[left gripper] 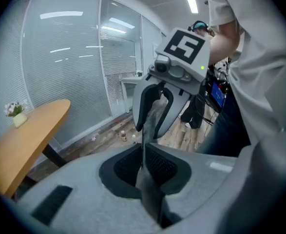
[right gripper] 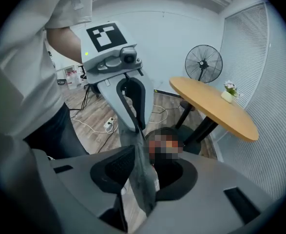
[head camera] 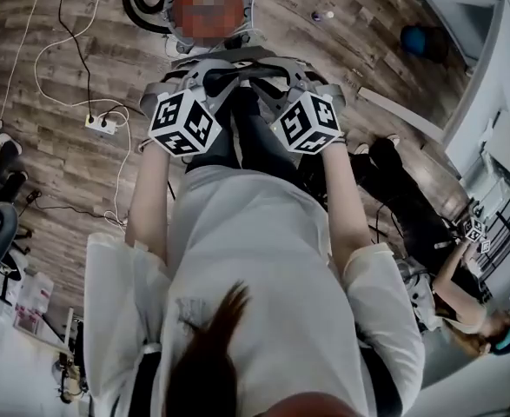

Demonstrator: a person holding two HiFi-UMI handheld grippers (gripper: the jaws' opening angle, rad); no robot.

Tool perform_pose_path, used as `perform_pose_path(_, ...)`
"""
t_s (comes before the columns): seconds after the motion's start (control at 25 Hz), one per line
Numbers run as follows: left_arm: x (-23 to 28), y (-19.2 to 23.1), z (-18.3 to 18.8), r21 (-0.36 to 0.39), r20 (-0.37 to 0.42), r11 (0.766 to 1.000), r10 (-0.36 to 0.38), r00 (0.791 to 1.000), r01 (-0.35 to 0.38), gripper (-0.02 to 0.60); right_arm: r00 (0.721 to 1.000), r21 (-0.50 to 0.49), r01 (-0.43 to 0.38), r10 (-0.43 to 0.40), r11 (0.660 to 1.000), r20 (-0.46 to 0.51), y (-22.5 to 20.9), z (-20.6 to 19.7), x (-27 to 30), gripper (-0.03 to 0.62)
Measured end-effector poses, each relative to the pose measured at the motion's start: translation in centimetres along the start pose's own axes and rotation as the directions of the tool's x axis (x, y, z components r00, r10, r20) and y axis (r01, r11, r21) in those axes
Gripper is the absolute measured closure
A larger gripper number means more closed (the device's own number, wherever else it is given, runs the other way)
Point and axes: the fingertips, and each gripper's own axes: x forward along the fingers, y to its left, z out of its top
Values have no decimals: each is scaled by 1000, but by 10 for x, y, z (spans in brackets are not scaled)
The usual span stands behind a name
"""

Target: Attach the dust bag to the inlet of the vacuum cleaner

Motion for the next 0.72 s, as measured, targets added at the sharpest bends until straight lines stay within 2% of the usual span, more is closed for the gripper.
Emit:
perform_pose_path(0.12,18,-5,-14,-18,-8,1000,-21,1000,21,545,999,-7,-16,16,1000,-37,4,-19,17,511)
perform_pose_path(0.24,30,-10,-25,-46,-4,998,-47,999,46,545,996,-29,-49,46,998,-76,11,-32,28,535)
perform_pose_path(0.52,49,-36,-38,-118,25,988,-94,995,96,545,987,33,-127,130,991,-98,34,-58,37,542)
perform_pose_path(0.72,62,-70,-47,-160,24,977,-141,990,143,543,979,94,-168,177,981,-101,64,-79,37,542)
